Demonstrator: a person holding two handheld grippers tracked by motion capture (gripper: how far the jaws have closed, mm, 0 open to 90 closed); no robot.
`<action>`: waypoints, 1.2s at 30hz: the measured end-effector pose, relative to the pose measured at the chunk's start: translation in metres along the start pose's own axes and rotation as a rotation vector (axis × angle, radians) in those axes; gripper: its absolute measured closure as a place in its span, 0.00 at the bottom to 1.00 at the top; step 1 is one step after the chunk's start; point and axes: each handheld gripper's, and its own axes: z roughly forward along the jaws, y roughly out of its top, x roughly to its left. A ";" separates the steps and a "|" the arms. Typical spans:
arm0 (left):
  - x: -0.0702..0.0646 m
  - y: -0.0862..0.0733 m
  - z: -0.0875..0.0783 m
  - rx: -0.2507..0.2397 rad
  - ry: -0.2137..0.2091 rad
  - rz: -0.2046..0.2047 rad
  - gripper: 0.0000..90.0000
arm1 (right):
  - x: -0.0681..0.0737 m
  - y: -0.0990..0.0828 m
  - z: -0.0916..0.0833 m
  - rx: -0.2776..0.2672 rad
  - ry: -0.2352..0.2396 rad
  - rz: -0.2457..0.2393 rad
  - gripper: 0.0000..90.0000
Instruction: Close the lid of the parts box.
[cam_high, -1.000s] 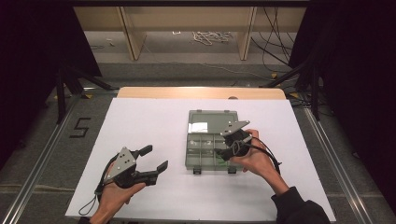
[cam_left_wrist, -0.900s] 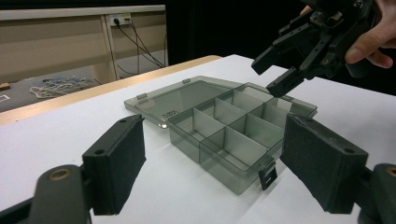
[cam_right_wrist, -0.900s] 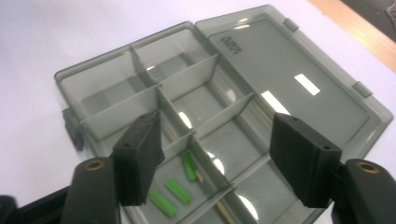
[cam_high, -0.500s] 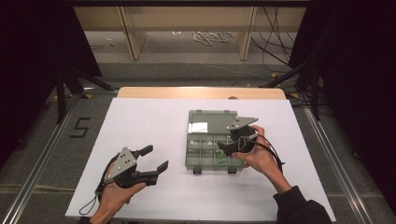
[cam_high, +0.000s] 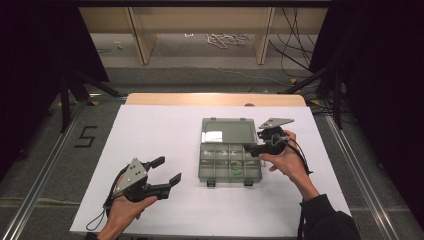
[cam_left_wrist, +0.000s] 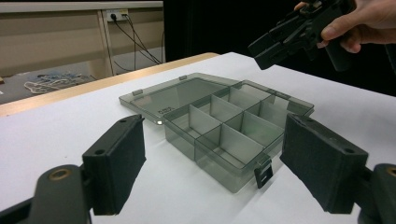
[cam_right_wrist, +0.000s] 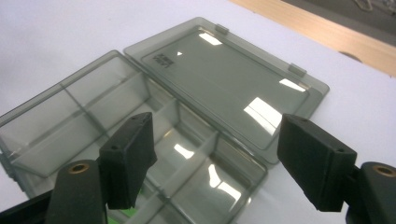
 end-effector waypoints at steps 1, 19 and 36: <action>-0.001 0.000 0.001 0.000 0.003 -0.018 0.23 | -0.005 -0.001 0.001 -0.011 0.003 0.011 0.31; -0.008 0.007 0.043 0.098 -0.016 -0.007 0.24 | -0.050 0.007 0.013 -0.034 0.025 0.220 0.32; -0.010 0.006 0.085 0.276 -0.021 -0.016 0.29 | -0.064 0.004 0.044 0.048 0.033 0.299 0.32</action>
